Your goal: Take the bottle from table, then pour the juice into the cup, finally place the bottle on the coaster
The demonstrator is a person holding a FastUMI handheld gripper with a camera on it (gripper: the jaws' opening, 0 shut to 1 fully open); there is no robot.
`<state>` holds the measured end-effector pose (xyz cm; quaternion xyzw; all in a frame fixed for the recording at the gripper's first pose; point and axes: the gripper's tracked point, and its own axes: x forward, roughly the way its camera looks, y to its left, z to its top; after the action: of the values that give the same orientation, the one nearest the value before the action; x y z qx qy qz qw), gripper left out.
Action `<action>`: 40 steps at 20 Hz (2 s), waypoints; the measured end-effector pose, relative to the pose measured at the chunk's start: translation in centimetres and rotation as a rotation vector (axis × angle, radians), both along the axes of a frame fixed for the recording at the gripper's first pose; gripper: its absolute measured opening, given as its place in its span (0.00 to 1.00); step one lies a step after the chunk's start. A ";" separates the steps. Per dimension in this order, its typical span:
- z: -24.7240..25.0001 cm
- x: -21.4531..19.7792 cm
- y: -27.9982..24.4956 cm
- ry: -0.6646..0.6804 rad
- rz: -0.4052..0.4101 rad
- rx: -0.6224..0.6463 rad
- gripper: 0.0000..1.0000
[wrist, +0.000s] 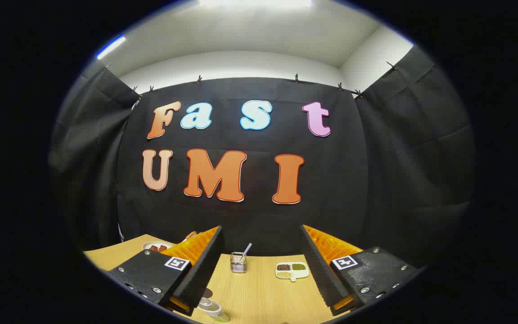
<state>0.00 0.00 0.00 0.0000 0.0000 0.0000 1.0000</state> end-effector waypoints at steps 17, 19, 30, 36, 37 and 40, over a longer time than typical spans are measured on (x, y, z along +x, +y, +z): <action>0.8 -0.9 0.6 -0.021 0.012 -0.014 0.99; 1.2 -1.2 0.6 -0.032 0.010 -0.008 0.99; -2.4 -2.8 1.8 -0.023 0.048 0.024 0.99; -6.6 -4.2 3.4 -0.032 0.100 0.041 0.99; -7.6 -4.4 3.7 -0.031 0.104 0.044 0.99; -11.4 -4.7 4.7 -0.004 0.136 0.059 0.99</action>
<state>-4.72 4.68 -11.37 0.0296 -0.0022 0.0680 0.9972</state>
